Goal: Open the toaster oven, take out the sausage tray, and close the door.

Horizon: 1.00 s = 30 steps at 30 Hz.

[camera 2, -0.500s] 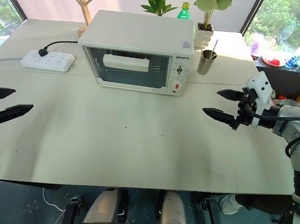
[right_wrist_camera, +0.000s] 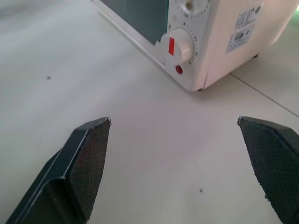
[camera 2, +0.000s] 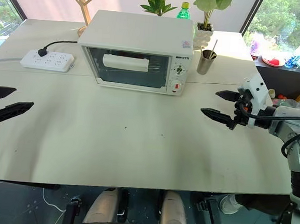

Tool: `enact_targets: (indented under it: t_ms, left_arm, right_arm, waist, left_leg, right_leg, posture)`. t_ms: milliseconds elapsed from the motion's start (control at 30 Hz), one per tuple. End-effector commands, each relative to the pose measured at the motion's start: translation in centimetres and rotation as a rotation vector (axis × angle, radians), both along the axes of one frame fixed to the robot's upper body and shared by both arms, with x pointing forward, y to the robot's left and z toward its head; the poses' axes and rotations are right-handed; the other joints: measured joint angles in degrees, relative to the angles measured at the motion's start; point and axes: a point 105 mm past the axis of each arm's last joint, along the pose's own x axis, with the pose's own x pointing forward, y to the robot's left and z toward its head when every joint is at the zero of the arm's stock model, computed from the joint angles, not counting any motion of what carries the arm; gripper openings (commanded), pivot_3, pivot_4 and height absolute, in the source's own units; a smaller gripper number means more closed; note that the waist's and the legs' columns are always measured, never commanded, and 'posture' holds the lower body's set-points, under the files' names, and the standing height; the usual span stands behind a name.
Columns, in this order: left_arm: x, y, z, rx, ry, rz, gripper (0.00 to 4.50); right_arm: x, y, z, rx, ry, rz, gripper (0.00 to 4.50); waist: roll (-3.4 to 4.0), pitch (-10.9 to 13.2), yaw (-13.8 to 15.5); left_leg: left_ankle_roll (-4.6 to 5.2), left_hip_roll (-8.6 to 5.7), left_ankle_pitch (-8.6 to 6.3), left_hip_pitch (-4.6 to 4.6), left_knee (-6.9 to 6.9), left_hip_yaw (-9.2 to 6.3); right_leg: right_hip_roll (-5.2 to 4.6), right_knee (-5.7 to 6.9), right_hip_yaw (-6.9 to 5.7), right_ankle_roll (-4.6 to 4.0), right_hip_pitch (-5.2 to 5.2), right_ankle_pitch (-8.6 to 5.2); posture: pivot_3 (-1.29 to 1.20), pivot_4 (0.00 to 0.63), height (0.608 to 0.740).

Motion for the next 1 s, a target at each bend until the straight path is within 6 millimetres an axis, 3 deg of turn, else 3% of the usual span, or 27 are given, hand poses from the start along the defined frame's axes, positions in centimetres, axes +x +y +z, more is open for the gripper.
enact_targets:
  t_ms: [33,200,433,700,833,1000]
  left_arm:
    - [0.4,-2.7,2.5,-0.016,-0.079,-0.104,4.47]
    - [2.0,-6.5,3.5,-0.063,-0.118,-0.216,4.47]
    - [3.0,-9.8,4.0,-0.049,-0.103,-0.399,4.47]
    - [3.5,-10.5,4.5,0.001,-0.082,-0.493,4.47]
    - [3.3,-10.2,4.4,0.022,-0.060,-0.502,4.47]
    - [3.4,-9.7,4.5,0.036,-0.055,-0.492,4.47]
  right_arm:
    - [-0.3,2.7,2.5,0.037,-0.069,0.079,4.47]
    - [-1.4,6.7,2.3,0.044,-0.050,0.237,4.47]
    - [0.4,12.2,1.8,0.078,-0.062,0.325,4.47]
    - [4.0,15.6,1.0,0.062,-0.106,0.291,4.47]
    - [5.7,16.6,1.8,0.069,-0.136,0.264,4.47]
    - [6.3,17.3,2.5,0.073,-0.166,0.265,4.47]
  waist:
    - [-0.01,0.0,0.0]
    - [-0.02,0.0,0.0]
    - [-0.07,0.0,-0.4]
    - [-0.08,0.0,-0.4]
    - [-0.06,0.1,-0.5]
    - [-0.05,0.1,-0.7]
  left_leg:
    - [0.00,0.00,0.00,0.00,0.00,0.00]
    - [0.00,-0.03,0.00,0.00,-0.01,-0.05]
    - [0.01,-0.11,0.01,0.02,0.03,-0.03]
    - [0.01,-0.09,0.01,-0.04,0.03,-0.09]
    - [0.01,-0.08,0.02,-0.03,0.04,-0.11]
    - [0.00,-0.07,0.02,-0.05,0.02,-0.14]
  right_leg:
    - [0.00,0.00,0.00,0.00,0.00,0.00]
    - [0.01,0.00,0.00,0.17,0.04,0.09]
    - [0.11,0.05,0.02,0.17,0.03,0.11]
    - [0.25,0.05,0.02,0.16,0.02,0.12]
    - [0.27,0.06,0.02,0.16,0.02,0.12]
    - [0.27,0.08,0.02,0.16,0.02,0.12]
  posture:
    - [0.00,0.150,0.717]
    - [0.00,0.150,0.717]
    - [0.00,0.150,0.717]
    - [0.00,0.150,0.717]
    - [0.00,0.150,0.717]
    - [0.00,0.150,0.717]
